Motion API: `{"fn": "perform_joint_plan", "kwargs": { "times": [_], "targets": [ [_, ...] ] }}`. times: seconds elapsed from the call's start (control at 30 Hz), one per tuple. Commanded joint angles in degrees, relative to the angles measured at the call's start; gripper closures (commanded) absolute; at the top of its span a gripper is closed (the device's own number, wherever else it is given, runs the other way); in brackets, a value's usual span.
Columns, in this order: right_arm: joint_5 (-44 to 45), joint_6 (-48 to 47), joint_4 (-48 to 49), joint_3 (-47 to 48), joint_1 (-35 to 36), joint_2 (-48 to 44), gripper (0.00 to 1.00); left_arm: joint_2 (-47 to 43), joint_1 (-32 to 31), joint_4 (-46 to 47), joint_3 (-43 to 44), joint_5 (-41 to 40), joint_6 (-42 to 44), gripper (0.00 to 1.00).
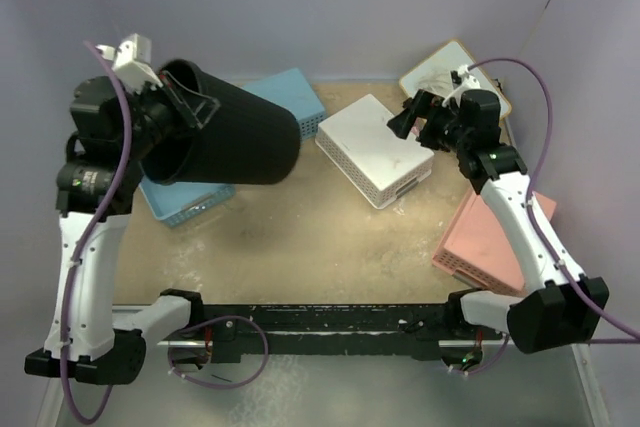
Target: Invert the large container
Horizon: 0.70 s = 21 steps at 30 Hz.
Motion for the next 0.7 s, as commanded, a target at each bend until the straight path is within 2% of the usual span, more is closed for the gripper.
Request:
{"fn": "perform_joint_plan", "kwargs": {
  "times": [0.0, 0.03, 0.1, 0.23, 0.3, 0.4, 0.53, 0.67],
  "targets": [
    [-6.06, 7.79, 2.23, -4.06, -0.92, -5.88, 0.0, -4.21, -0.17, 31.58, -17.49, 19.34, -19.09, 1.0],
    [-5.17, 8.42, 1.21, -4.11, -1.07, -6.92, 0.0, -5.63, -0.4, 37.63, -21.29, 20.82, -23.72, 1.0],
    [-3.93, 8.55, -0.36, -3.81, -1.15, -8.6, 0.0, -7.2, -1.34, 42.93, -25.39, 22.87, -29.26, 1.0],
    [-1.02, 7.52, -4.14, -3.18, -1.05, -10.15, 0.0, -8.55, -4.68, 41.69, -29.04, 24.14, -31.02, 1.0],
    [-0.09, 7.21, -5.23, -4.14, -1.16, -11.01, 0.0, -8.84, -7.65, 44.8, -32.77, 25.1, -33.21, 1.0],
    [0.69, 6.47, -7.33, -5.45, -1.09, -12.04, 0.0, -9.14, -13.13, 46.23, -38.51, 21.91, -33.79, 1.0],
    [1.91, 4.95, -14.04, -4.52, -1.08, -11.41, 0.0, -9.24, -17.22, 55.96, -47.95, 21.24, -38.39, 1.0],
    [3.08, 4.14, -19.47, -3.92, -1.16, -10.96, 0.0, -6.29, -19.58, 56.4, -51.18, 22.69, -35.68, 1.0]
  ]
}}
